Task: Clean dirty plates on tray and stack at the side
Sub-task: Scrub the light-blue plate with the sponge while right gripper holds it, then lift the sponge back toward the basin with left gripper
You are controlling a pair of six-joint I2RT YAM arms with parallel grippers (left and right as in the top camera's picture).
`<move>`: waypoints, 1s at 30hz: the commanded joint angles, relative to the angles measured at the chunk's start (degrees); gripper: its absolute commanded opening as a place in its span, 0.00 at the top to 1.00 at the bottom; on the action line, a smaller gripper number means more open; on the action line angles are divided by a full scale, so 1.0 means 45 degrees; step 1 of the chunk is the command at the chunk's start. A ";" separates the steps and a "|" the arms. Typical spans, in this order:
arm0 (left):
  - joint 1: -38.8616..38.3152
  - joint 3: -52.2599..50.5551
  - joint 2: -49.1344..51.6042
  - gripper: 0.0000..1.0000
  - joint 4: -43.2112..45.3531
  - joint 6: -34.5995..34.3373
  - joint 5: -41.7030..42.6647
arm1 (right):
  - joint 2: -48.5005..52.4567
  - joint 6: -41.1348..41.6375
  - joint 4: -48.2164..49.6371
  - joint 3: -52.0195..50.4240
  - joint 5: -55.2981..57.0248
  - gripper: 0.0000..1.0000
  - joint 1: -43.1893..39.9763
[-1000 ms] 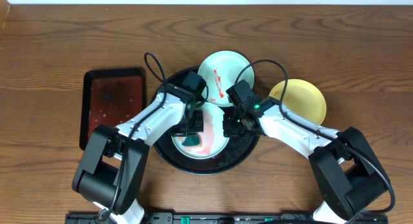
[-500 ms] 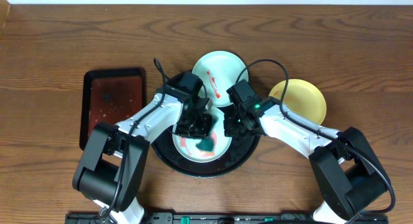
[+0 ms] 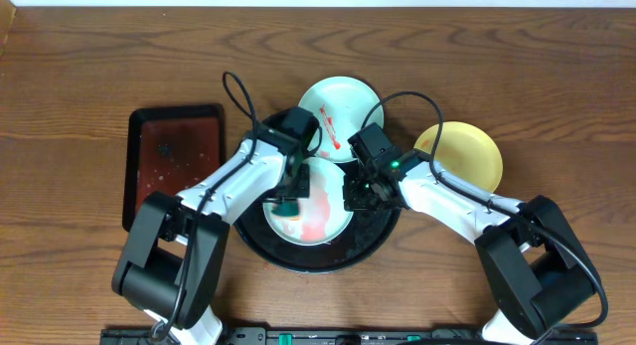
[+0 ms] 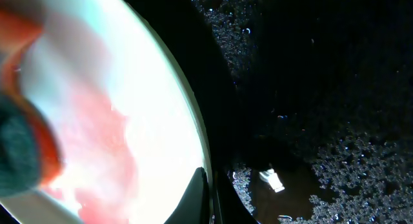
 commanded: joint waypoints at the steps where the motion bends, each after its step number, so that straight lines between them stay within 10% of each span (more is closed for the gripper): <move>1: 0.0214 0.1039 0.0180 0.92 -0.0821 -0.0529 -0.2186 | 0.0204 -0.0151 -0.0243 -0.0107 0.0291 0.99 0.0078; 17: 0.1953 0.3682 -0.1797 0.92 -0.3871 0.0733 -0.0928 | -0.0165 -0.0986 -0.0194 0.0058 -0.0767 0.99 0.0083; 30: 0.3929 0.3677 -0.1889 0.92 -0.3886 0.0733 -0.0933 | -0.4711 -0.2778 -0.1418 0.0107 -0.0005 0.99 -0.0073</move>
